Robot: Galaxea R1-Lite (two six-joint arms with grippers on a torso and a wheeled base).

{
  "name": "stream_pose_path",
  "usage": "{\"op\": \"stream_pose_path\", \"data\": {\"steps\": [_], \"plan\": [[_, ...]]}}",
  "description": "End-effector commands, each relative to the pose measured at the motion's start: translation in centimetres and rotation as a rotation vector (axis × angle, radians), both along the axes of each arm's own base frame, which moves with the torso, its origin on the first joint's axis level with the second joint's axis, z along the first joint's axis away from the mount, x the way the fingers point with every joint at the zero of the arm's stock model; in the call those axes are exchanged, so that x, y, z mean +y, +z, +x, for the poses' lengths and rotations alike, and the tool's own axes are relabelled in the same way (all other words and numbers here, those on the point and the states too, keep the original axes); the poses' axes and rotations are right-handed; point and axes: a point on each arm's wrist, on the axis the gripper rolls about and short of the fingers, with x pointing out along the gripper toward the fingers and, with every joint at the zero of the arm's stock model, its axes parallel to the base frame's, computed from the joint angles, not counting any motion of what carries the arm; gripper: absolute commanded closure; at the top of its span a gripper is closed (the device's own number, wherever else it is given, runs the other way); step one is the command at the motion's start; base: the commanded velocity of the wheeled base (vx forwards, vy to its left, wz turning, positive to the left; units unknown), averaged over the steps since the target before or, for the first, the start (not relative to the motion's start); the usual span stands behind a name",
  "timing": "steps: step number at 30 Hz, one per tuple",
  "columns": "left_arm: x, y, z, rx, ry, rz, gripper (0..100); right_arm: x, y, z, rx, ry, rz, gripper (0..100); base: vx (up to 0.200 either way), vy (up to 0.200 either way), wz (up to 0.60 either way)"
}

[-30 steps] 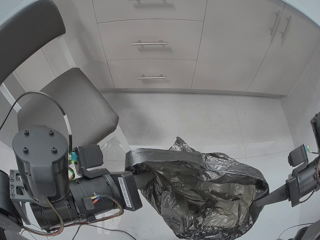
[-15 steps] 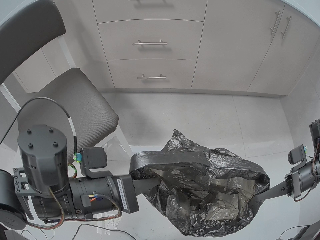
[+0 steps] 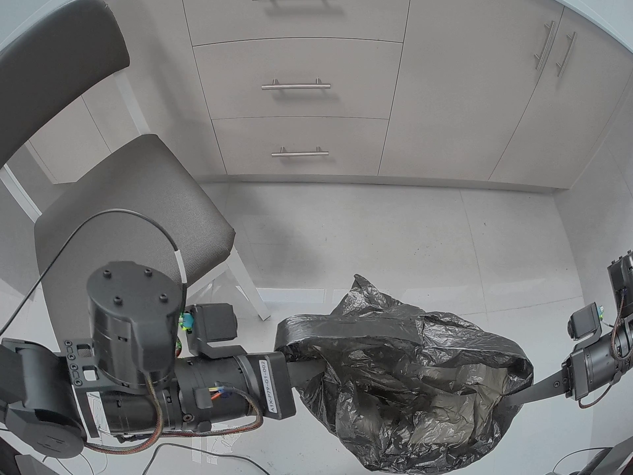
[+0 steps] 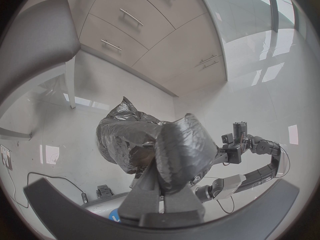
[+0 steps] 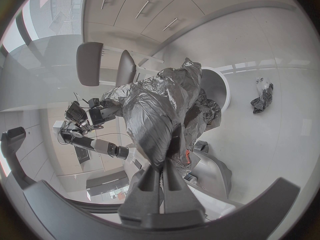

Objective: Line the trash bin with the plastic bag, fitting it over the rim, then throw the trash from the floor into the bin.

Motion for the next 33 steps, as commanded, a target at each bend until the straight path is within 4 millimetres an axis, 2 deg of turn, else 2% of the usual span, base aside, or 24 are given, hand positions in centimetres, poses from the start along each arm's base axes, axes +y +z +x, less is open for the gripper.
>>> {"op": "stream_pose_path", "data": {"steps": [1, 10, 15, 21, 26, 33], "plan": [[-0.7, -1.3, 0.6, 0.031, 0.0, 0.036, 100, -0.2, -0.6, 0.5, 0.027, -0.009, -0.01, 100, 0.0, 0.0, 0.0], [-0.9, -2.0, 0.8, 0.047, 0.0, 0.054, 100, 0.1, -1.8, 1.6, 0.07, 0.011, -0.029, 100, 0.0, 0.0, 0.0], [-1.4, -3.0, 1.4, 0.061, 0.007, 0.073, 100, 0.3, -3.5, 2.8, 0.054, 0.01, -0.028, 100, 0.0, 0.0, 0.0], [-1.8, -3.9, 2.2, 0.067, 0.017, 0.081, 100, 0.5, -4.4, 4.0, 0.055, 0.009, -0.028, 100, 0.0, 0.0, 0.0], [-1.9, -4.1, 2.3, 0.066, 0.02, 0.076, 100, 0.5, -4.4, 3.8, 0.055, 0.011, -0.025, 100, 0.0, 0.0, 0.0], [-1.4, -4.4, 1.3, 0.083, -0.005, 0.083, 100, 0.3, -4.0, 2.2, 0.057, 0.009, -0.01, 100, 0.0, 0.0, 0.0]]}}
